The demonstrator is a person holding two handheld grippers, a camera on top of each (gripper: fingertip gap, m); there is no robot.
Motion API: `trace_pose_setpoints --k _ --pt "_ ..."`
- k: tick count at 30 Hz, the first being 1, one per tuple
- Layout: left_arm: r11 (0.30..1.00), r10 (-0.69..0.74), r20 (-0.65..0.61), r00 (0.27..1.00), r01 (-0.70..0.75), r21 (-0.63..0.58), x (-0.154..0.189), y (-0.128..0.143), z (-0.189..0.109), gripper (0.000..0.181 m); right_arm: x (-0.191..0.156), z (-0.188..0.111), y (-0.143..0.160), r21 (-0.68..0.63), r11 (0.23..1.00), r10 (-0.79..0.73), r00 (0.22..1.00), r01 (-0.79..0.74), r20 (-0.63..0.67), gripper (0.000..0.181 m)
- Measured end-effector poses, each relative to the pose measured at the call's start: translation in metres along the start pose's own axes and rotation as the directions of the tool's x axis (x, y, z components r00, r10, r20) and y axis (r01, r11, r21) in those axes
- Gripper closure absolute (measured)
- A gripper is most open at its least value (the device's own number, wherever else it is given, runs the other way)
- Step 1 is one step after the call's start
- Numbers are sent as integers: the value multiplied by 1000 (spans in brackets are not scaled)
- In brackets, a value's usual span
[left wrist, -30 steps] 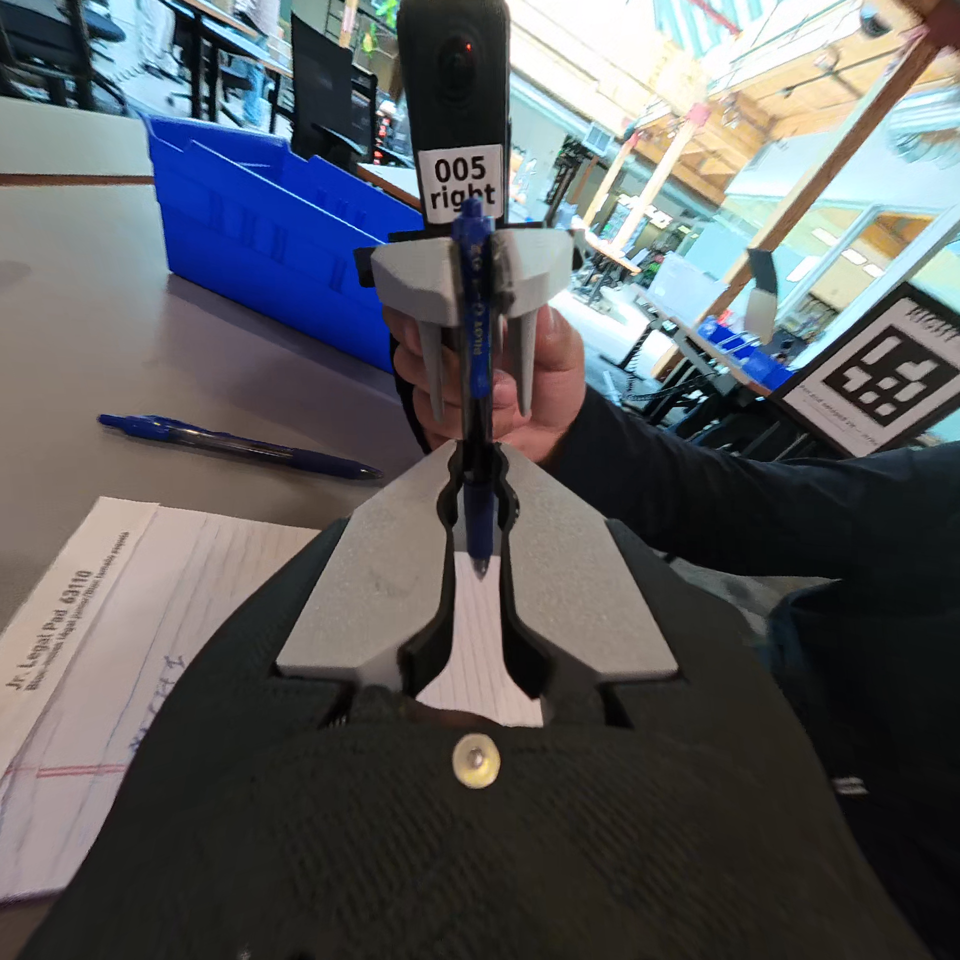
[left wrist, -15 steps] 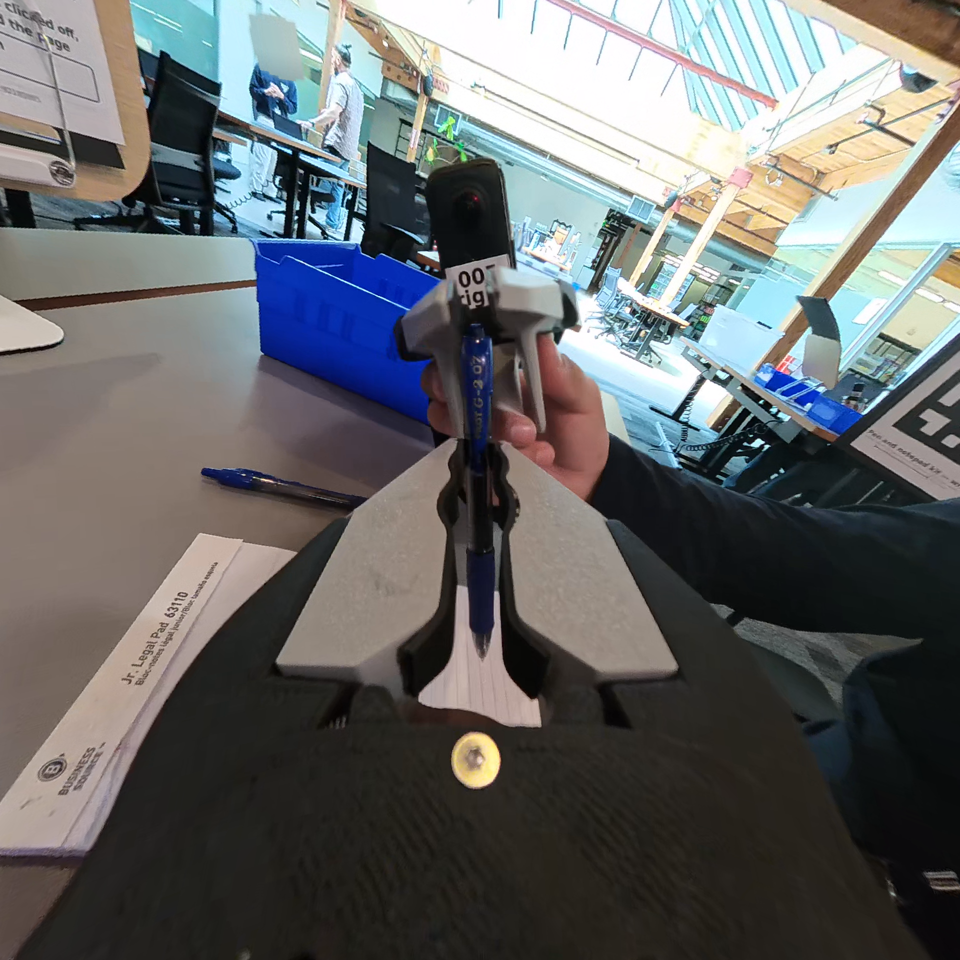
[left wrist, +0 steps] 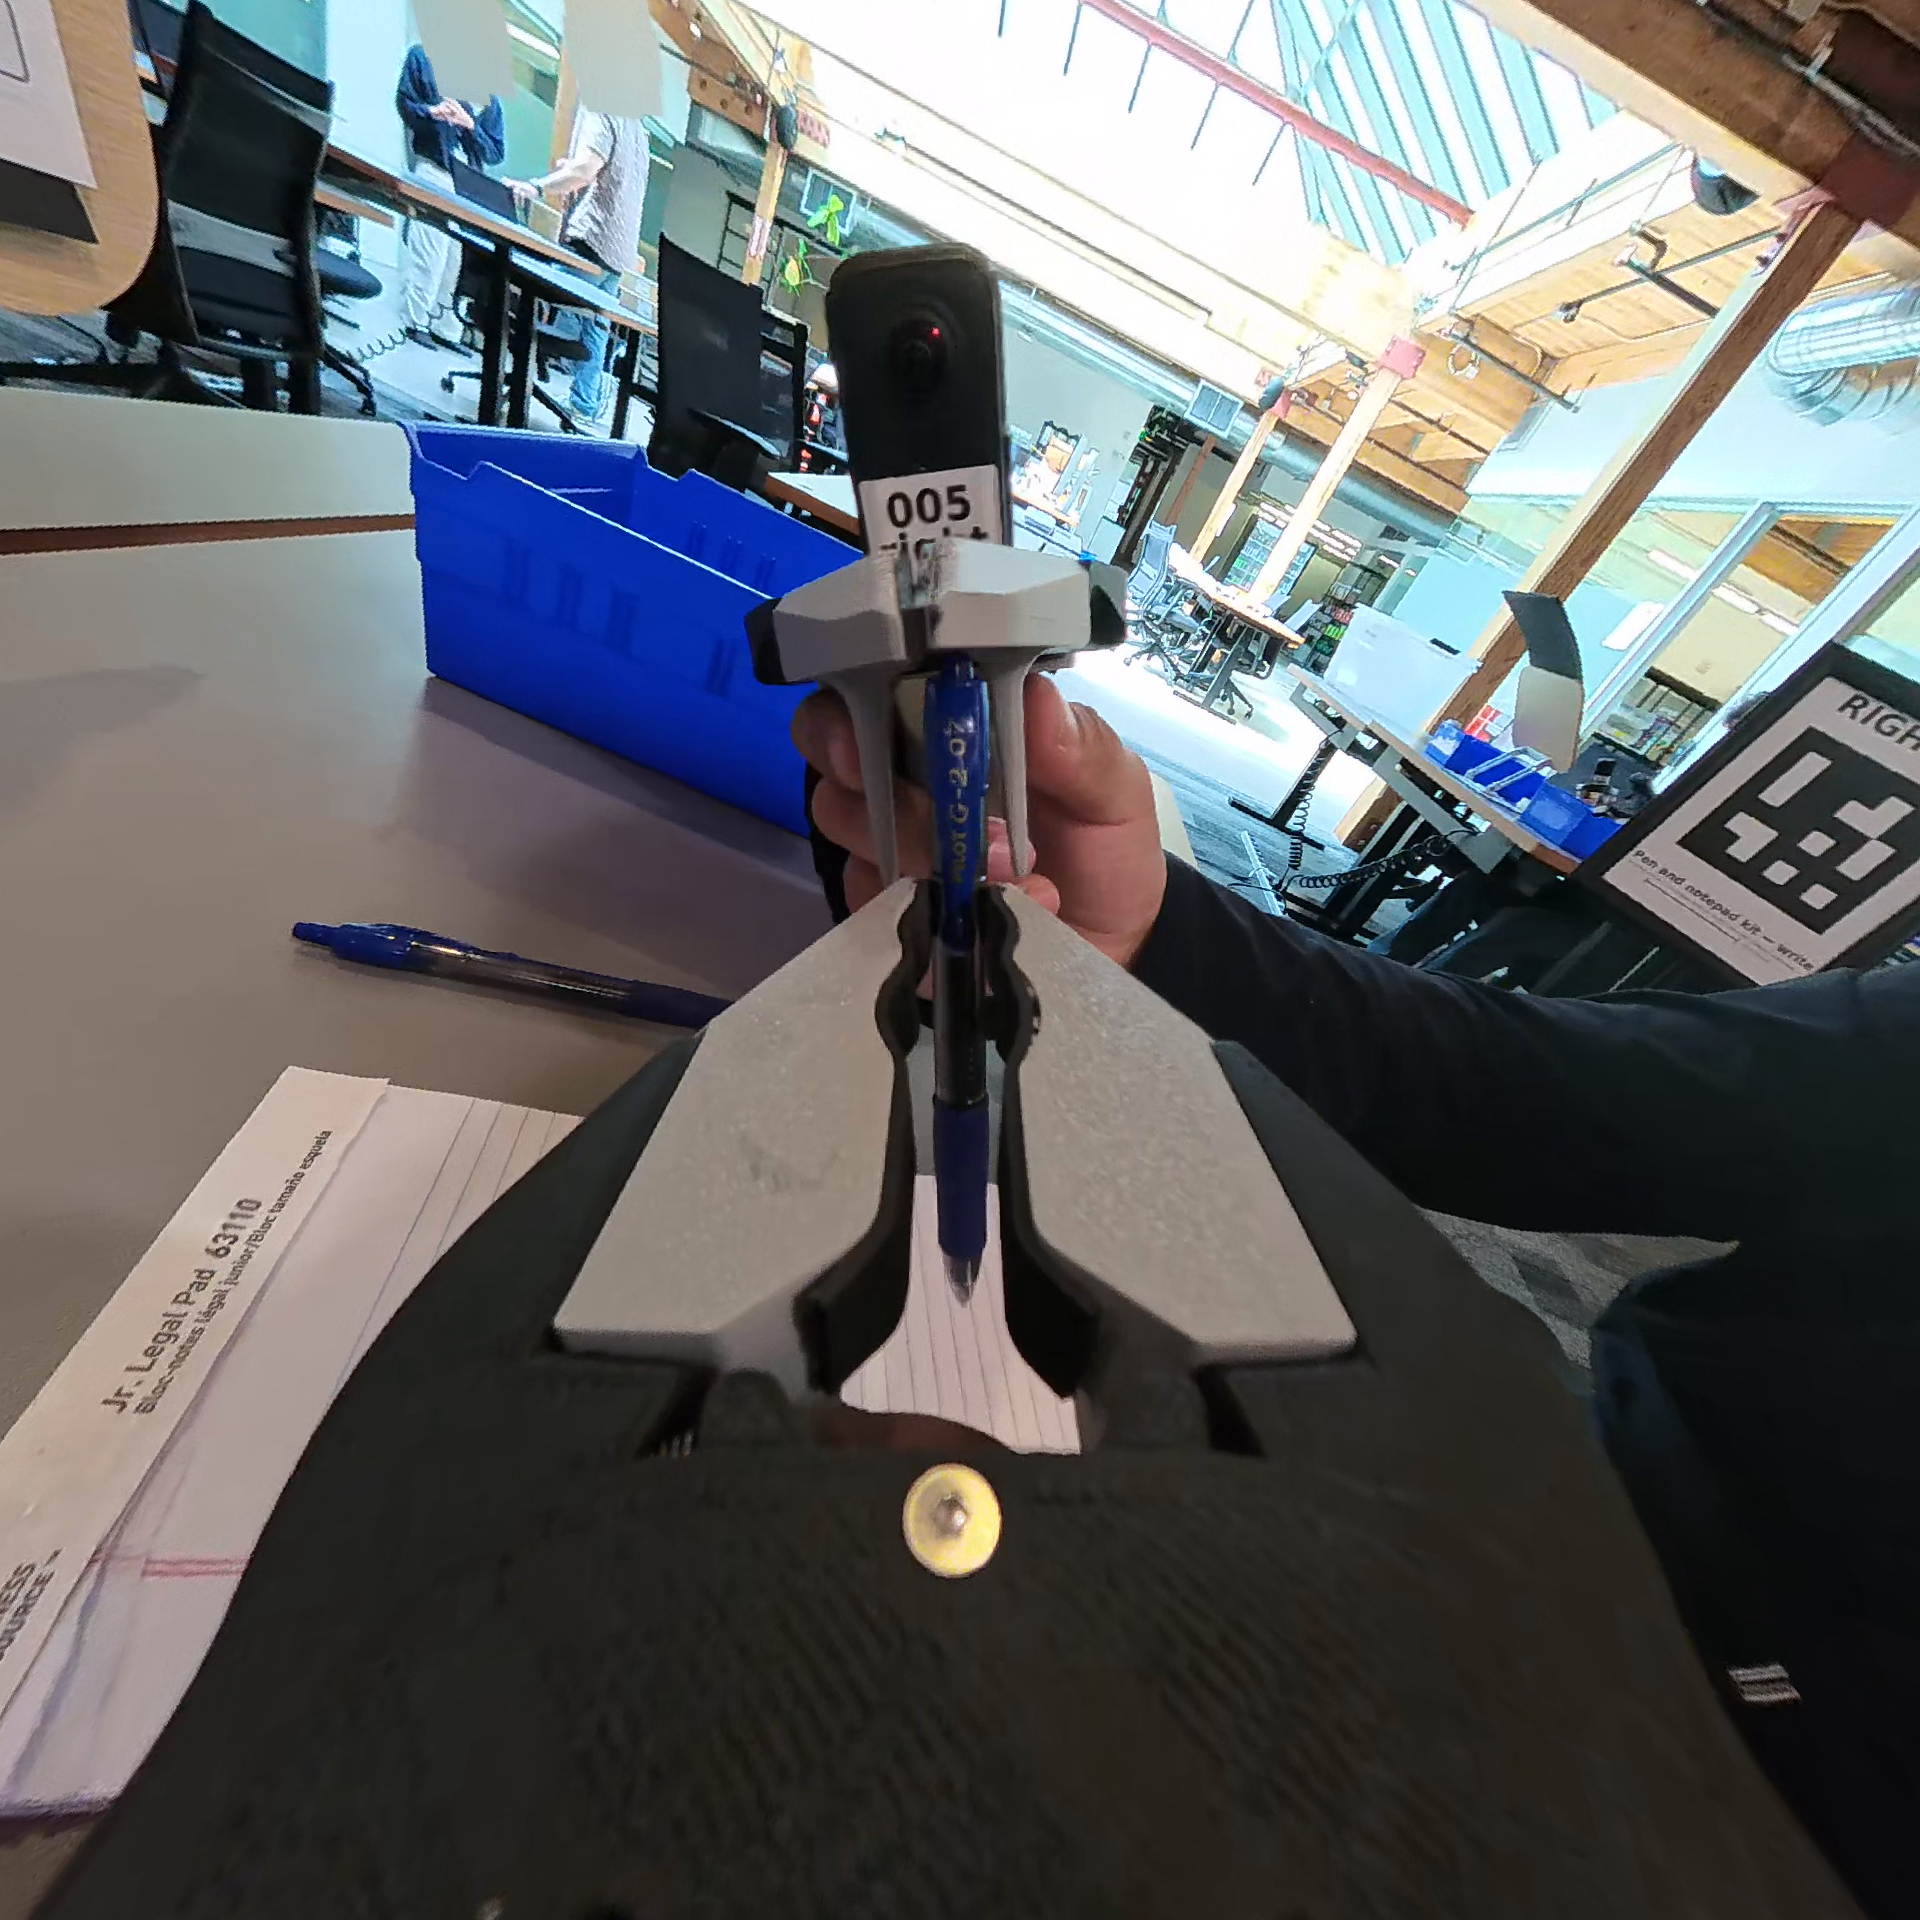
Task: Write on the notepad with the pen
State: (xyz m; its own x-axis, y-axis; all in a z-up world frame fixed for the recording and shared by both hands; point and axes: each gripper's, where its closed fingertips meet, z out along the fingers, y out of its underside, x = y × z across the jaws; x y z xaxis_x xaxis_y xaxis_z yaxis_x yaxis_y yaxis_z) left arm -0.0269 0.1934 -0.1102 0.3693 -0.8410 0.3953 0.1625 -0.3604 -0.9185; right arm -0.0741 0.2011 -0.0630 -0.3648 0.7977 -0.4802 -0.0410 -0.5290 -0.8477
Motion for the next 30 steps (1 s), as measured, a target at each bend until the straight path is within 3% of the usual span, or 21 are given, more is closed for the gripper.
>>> trace_pose_setpoints --k 6,9,12,15,19,23,27,30 --pt "1000 1 26 1000 -1 13 -2 -2 0 175 2 4 4 -27 1000 -10 1000 9 -27 181" --pt "1000 -18 -2 1000 18 12 1 -4 -1 174 3 -2 -9 53 999 -2 999 4 -35 181" --pt "998 -53 -19 998 54 37 0 -7 -4 174 -12 -13 -30 151 988 2 999 -11 55 181" --pt "997 -67 -15 998 67 34 -4 -6 -5 174 -9 -14 -24 86 996 -26 1000 25 10 181" --pt "997 -63 -1 998 63 38 -5 -7 -5 174 0 -1 2 -65 998 -7 1000 6 -23 160" --pt "998 -56 22 998 55 25 -8 -5 -4 173 9 13 30 -200 980 -21 997 5 -75 179" --pt "998 -60 70 996 58 37 -16 -6 -4 167 17 6 19 -174 985 -42 985 13 -166 179" --pt "1000 -21 193 981 19 15 -35 -4 -9 158 33 -16 -5 -150 988 -90 933 40 -349 179"
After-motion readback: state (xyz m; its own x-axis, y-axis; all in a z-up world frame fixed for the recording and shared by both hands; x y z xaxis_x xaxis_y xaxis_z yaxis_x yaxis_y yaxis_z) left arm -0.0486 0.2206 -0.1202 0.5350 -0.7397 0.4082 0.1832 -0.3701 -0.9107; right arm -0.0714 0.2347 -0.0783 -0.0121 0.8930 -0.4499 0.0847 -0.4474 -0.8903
